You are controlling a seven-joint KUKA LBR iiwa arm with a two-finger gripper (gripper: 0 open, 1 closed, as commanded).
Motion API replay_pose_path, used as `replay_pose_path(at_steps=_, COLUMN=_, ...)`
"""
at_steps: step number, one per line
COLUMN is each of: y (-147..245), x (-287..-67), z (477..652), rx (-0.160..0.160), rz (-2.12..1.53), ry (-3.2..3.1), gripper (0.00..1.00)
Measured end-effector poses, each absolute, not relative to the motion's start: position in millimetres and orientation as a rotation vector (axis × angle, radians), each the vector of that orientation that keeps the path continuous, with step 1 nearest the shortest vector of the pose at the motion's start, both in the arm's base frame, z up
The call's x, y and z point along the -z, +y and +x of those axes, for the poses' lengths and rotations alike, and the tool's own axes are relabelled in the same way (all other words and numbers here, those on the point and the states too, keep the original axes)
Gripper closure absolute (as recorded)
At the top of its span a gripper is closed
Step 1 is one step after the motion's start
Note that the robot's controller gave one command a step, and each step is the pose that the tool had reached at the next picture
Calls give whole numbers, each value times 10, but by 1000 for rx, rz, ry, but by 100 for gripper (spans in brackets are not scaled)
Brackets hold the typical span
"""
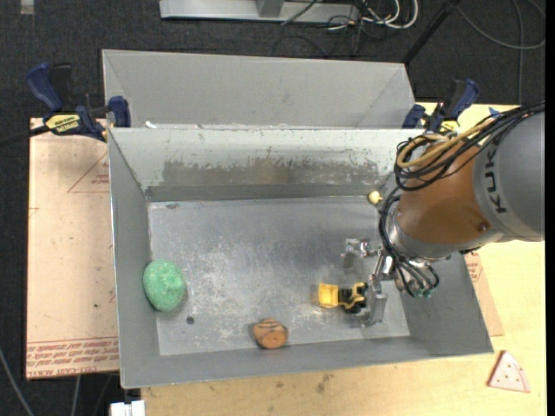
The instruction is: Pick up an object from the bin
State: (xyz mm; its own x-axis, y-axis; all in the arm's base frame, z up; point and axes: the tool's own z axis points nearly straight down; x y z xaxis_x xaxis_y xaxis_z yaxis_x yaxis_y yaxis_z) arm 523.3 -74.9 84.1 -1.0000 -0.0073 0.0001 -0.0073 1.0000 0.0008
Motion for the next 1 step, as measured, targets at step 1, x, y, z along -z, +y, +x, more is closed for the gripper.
replay_pose_path(at_steps=1, y=-869, x=-695, z=4882, rx=2, rz=432, ry=-3112, gripper=100)
